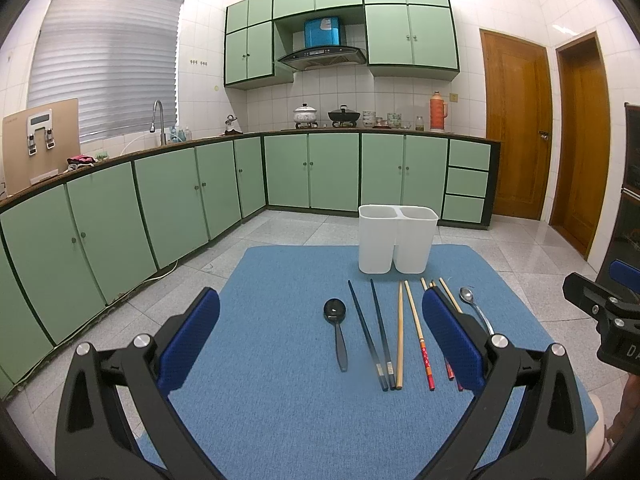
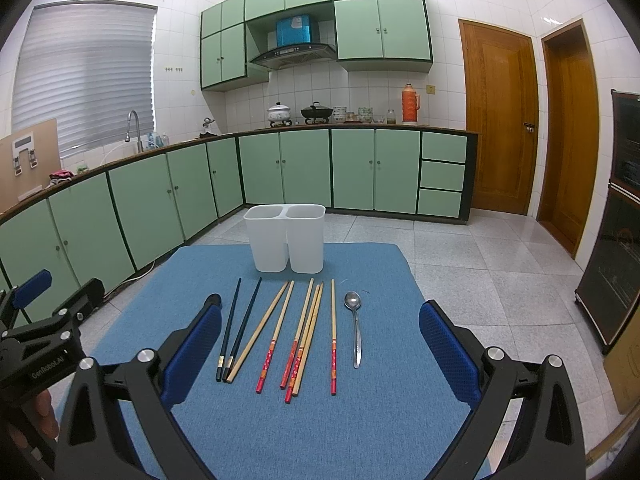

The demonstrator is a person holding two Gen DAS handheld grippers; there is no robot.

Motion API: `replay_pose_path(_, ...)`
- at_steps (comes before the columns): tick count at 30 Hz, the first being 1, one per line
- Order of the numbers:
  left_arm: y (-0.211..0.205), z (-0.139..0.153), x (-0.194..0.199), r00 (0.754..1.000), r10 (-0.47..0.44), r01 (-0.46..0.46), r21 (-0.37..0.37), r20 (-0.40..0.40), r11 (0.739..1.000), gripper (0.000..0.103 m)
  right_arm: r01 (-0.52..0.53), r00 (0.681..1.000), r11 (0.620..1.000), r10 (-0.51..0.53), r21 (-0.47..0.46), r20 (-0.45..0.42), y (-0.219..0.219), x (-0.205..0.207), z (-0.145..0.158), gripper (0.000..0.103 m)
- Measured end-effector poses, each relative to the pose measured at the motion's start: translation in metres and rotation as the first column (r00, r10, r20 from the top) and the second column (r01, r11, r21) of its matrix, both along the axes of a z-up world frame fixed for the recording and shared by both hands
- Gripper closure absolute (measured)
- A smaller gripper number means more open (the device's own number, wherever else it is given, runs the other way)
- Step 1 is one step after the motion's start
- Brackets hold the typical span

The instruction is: Organize utensils

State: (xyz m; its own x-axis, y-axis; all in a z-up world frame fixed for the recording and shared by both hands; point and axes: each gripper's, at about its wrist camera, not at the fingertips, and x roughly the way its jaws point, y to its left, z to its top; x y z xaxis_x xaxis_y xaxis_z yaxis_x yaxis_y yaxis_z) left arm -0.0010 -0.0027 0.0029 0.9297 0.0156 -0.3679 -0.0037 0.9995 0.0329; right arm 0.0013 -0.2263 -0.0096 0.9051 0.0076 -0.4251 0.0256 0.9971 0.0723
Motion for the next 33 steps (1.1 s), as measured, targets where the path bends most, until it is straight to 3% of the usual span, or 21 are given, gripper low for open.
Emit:
replay_pose_path(26,0.000,0.000,0.000,1.000,0.004,-0.004,0.003,-0.005,1.000,0.005,0.002,1.000,1.000,-0.002,0.000,-0.001,0.000,0.000,0.001,0.006)
replay_pose_path(33,0.021,-0.011,0.020,0.996,0.043,-0.045,-0.016,-0.080,0.999,0.005,0.026,0.997,1.000,-0.025,0.008,-0.068,-0.010,0.014,-0.009,0.006)
